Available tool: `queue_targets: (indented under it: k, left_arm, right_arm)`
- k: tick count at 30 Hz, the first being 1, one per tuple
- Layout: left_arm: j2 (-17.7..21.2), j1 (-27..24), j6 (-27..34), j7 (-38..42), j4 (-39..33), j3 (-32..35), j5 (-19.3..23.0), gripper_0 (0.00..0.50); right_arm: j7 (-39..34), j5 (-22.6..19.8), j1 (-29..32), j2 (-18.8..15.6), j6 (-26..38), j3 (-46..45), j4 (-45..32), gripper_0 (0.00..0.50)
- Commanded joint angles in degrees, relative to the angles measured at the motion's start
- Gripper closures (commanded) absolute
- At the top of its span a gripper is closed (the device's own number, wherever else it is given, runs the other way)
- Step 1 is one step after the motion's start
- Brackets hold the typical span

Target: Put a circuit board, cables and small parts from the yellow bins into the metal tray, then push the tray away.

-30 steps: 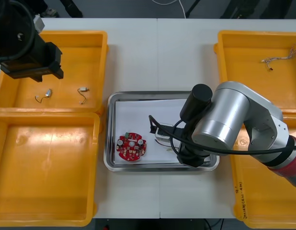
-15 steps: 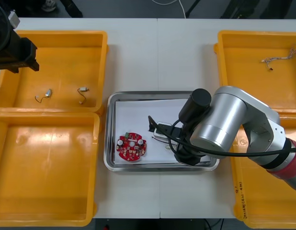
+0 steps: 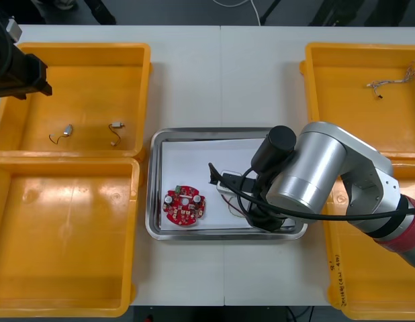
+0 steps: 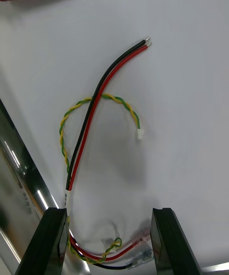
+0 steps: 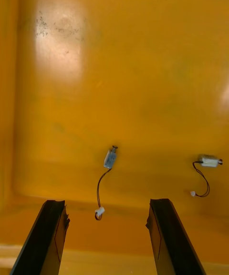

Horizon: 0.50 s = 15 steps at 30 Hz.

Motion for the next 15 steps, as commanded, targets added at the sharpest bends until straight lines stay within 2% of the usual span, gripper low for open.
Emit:
queue_targets:
  k: [1, 6, 15]
  left_arm:
    - [-1.81, 0.19, -3.63, -11.52, 4.31, 0.78, -1.34, 0.000]
    - [-3.04, 0.19, -6.18, -13.98, 6.94, -1.68, -2.30, 0.000]
    - [-5.85, 0.19, -7.67, -13.45, 7.12, -5.20, -4.32, 0.000]
  right_arm:
    - [-0.50, 1.20, 0.47, 1.69, -0.44, -0.59, -0.54, 0.000]
    - [-0.59, 0.50, -0.15, 2.65, 1.67, -3.75, -1.24, 0.000]
    - [-0.76, -0.55, -3.40, 4.85, 13.36, -9.73, -5.55, 0.000]
